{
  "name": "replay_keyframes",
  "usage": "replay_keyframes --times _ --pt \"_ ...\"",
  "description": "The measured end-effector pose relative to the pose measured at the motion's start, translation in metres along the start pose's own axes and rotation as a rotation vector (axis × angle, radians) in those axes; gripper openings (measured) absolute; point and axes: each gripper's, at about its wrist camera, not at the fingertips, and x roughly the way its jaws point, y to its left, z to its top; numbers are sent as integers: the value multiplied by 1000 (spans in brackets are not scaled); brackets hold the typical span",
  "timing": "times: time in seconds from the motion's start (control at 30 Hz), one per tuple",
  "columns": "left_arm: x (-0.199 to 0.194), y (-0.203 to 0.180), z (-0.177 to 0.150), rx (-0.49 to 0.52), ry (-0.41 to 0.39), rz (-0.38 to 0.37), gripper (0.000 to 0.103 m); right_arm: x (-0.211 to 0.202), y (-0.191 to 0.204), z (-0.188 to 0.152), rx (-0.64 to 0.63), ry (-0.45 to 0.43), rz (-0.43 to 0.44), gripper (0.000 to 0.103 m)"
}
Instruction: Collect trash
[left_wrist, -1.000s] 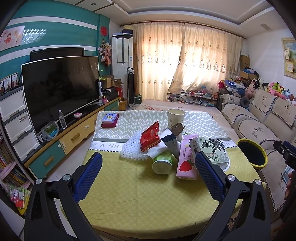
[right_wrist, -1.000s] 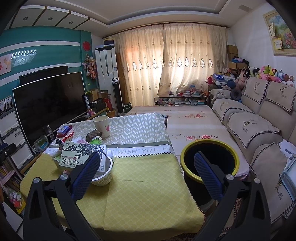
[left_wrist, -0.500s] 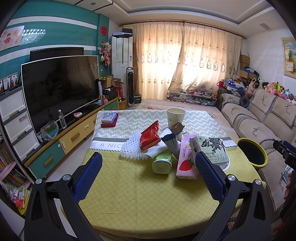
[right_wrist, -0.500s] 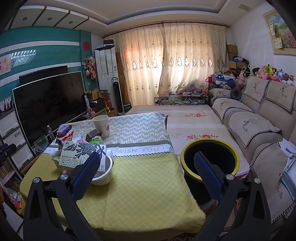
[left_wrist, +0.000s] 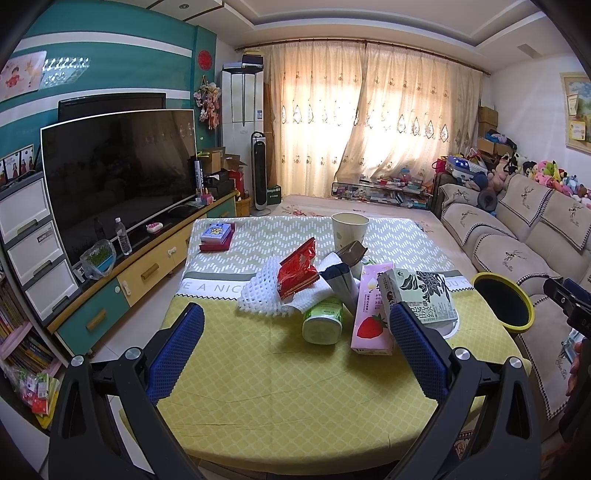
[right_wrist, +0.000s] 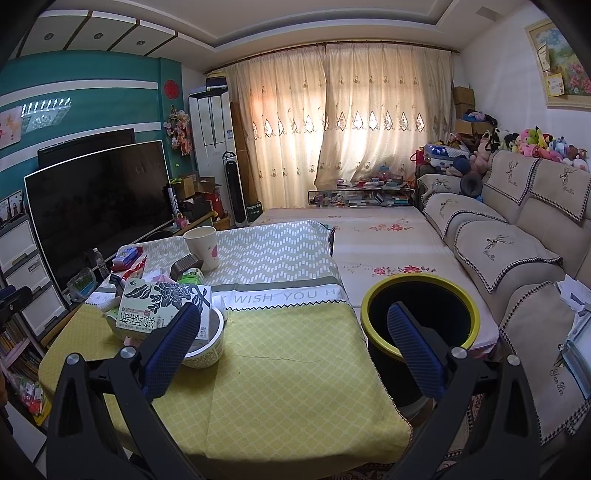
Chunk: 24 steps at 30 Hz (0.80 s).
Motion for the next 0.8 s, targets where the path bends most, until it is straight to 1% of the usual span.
replay_keyframes --times 0.57,0.8 --pt "0 0 0 0 1 0 99 1 -2 0 0 3 -1 97" --pt "1 0 -1 0 4 2 99 11 -2 -5 1 17 -2 97"
